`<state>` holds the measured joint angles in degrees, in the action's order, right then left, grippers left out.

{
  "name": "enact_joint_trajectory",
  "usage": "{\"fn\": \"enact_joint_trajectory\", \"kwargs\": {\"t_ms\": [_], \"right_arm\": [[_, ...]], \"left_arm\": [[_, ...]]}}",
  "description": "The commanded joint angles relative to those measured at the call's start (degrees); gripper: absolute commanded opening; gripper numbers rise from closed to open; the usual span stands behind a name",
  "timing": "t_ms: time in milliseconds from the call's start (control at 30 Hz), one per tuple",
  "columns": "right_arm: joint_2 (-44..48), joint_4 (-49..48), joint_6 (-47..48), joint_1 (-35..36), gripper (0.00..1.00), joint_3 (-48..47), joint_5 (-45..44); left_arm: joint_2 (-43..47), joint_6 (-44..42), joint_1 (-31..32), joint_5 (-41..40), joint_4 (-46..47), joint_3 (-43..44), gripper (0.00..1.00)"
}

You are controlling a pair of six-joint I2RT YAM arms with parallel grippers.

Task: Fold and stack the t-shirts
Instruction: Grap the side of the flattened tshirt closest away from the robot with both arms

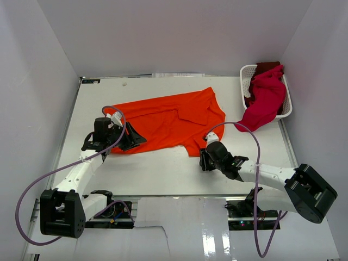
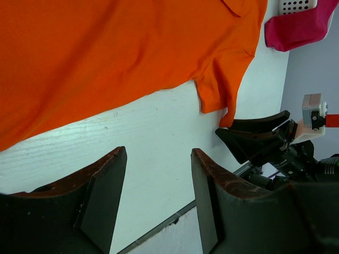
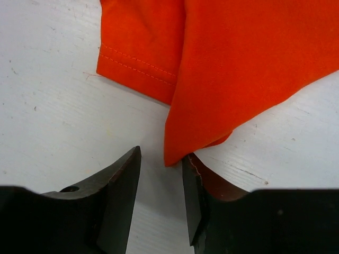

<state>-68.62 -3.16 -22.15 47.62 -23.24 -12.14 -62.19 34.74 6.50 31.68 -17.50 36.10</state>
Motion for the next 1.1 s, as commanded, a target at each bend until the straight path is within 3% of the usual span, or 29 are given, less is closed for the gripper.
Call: {"fn": "enact_joint_trajectory", "kwargs": {"t_ms": [0,200,333,500,733,1067], "right_arm": [[-0.73,-0.88,0.09,0.72,0.43,-1.45,-5.34],[0.5,-0.18,-0.87,0.72,0.29,-1.1,-9.04],[1.21,0.43,-1.23,0.81,0.08,-1.36,-10.44],[1.47,4.99,-3.77,0.64,0.08,-5.22,-6.86],[0.59,18.71,-13.16,-1.82,0.08,-17.79,9.3],[2.35,14.51,-16.25,-18.69,0.08,-11.66,31.81]], "left_arm": [[0.49,-0.55,0.27,-0.13,1.24,1.17,0.63],[0.76,-0.47,0.27,0.05,1.15,0.99,0.63],[0.5,-0.55,0.27,0.22,1.24,0.91,0.64],[0.32,-0.55,0.27,0.4,1.41,0.47,0.64],[0.49,-0.55,0.27,0.57,1.32,0.55,0.65],[1.11,-0.46,0.27,1.28,1.32,0.12,0.65]]}}
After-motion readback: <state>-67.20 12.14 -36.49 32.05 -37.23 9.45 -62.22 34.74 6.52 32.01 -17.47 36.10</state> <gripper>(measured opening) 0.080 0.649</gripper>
